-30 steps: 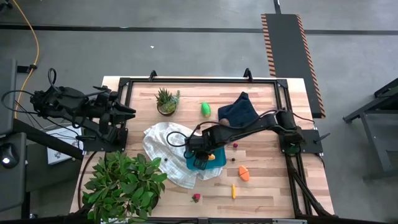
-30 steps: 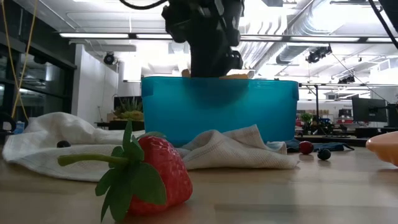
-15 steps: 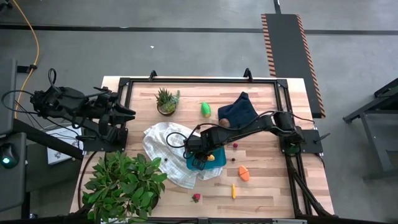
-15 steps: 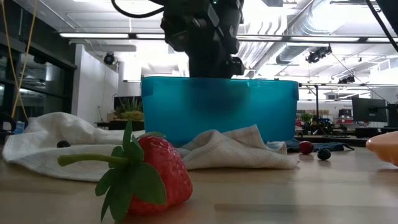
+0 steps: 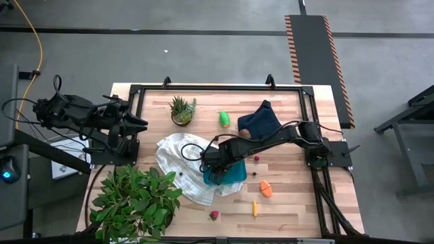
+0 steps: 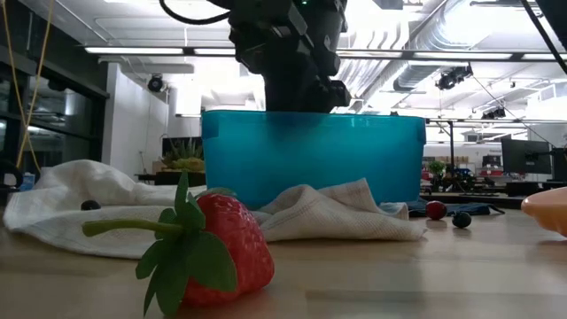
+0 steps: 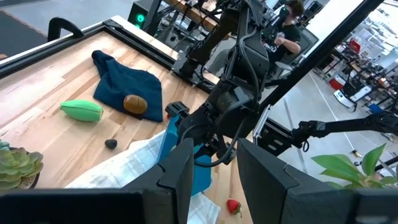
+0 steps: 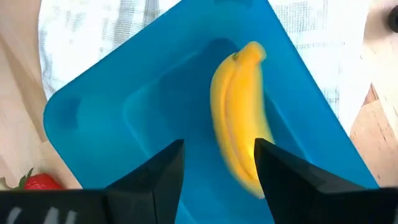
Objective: Pick and placing Produce into tupperware
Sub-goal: Put the brown kiwi into the blue bin
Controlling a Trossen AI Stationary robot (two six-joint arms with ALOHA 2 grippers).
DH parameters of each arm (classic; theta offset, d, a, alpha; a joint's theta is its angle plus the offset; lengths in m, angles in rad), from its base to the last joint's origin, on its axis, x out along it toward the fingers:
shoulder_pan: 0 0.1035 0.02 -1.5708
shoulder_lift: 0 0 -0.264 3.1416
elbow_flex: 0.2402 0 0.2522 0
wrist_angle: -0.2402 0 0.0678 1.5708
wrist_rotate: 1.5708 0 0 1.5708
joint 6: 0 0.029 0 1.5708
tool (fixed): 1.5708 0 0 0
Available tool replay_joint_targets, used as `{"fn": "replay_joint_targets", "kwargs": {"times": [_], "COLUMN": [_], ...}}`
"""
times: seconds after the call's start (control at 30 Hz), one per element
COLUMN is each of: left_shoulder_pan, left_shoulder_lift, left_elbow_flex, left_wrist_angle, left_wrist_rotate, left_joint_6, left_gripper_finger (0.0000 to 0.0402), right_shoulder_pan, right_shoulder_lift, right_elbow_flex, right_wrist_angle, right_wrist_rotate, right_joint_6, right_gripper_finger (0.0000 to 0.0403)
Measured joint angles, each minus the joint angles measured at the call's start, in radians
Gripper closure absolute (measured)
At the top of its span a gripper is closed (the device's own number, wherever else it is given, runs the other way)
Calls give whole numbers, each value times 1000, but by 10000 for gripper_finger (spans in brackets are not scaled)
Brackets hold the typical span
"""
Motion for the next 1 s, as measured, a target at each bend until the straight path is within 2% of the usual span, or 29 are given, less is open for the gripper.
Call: {"fn": "replay_joint_targets", "kwargs": {"times": [0.2,0.57,1.0], "left_shoulder_pan": [0,0,0], "left_shoulder_lift": [0,0,0], "left_elbow_flex": [0,0,0], "left_wrist_angle": [0,0,-28], "left_wrist_rotate": [0,0,30], "left_joint_6": [5,5,5], "left_gripper_finger": [291,291,291], "right_shoulder_pan": [-26,-100,-257], "right_shoulder_lift": [-52,-182,-231], "right_elbow_flex": [3,3,2], "right_wrist_angle": [32,19,-326], "right_wrist_rotate": [15,118,121], "right_joint_6": [26,62,86], "right_gripper_finger": [217,217,217]}}
